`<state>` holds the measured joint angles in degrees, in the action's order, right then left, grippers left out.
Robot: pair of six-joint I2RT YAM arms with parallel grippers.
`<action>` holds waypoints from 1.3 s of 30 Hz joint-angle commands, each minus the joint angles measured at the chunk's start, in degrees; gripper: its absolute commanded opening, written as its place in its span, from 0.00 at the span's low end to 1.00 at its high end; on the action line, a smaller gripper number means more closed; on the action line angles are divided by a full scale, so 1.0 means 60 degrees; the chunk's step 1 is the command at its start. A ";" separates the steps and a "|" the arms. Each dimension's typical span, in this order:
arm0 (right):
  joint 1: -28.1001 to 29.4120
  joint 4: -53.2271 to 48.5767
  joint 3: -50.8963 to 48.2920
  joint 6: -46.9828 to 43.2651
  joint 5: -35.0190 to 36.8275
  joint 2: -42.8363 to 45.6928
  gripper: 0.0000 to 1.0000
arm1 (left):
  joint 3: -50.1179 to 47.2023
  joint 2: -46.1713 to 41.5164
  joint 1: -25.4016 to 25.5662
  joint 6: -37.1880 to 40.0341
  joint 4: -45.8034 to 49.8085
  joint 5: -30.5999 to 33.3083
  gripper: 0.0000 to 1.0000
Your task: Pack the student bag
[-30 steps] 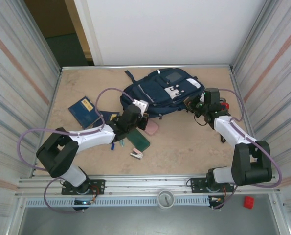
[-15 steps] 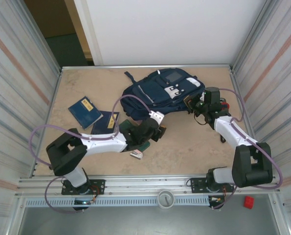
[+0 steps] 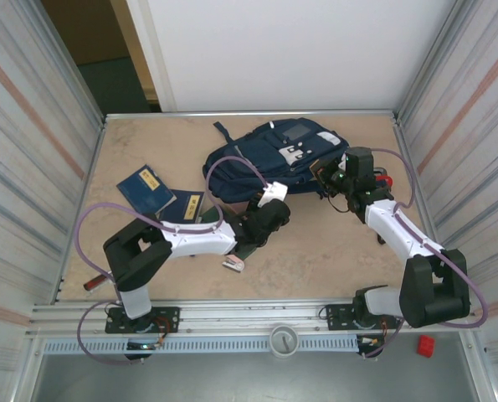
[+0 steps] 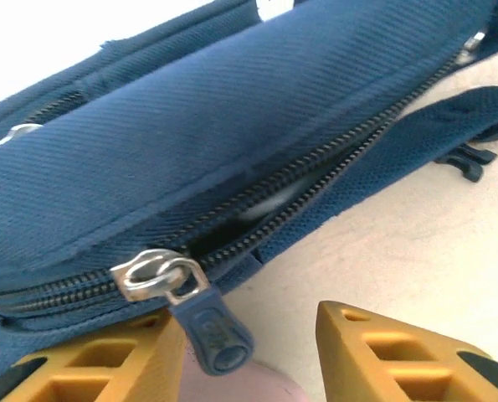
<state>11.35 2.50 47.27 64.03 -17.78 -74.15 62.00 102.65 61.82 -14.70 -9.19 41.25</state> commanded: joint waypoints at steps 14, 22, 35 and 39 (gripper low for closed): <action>-0.0512 -0.0516 0.0190 -0.1718 -0.0450 -0.0481 0.00 | -0.0914 -0.1476 -0.0986 0.0033 -0.0183 -0.1322 0.00; -0.0782 -0.1124 0.0540 -0.2490 -0.0567 -0.0693 0.00 | -0.2015 -0.2247 -0.2232 0.0190 -0.0455 -0.4167 0.00; -0.1883 -0.1791 0.1638 -0.3375 -0.1950 -0.2004 0.00 | -0.3066 -0.3412 -0.3953 0.0754 0.0132 -0.7041 0.00; -0.1790 -0.1221 0.2328 -0.2894 -0.2314 -0.2947 0.07 | -0.2532 -0.3056 -0.3799 0.0518 0.0033 -0.8124 0.00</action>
<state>2.70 -9.13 56.77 46.24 -33.21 -88.75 45.01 84.75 40.38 -11.25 -12.78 -6.52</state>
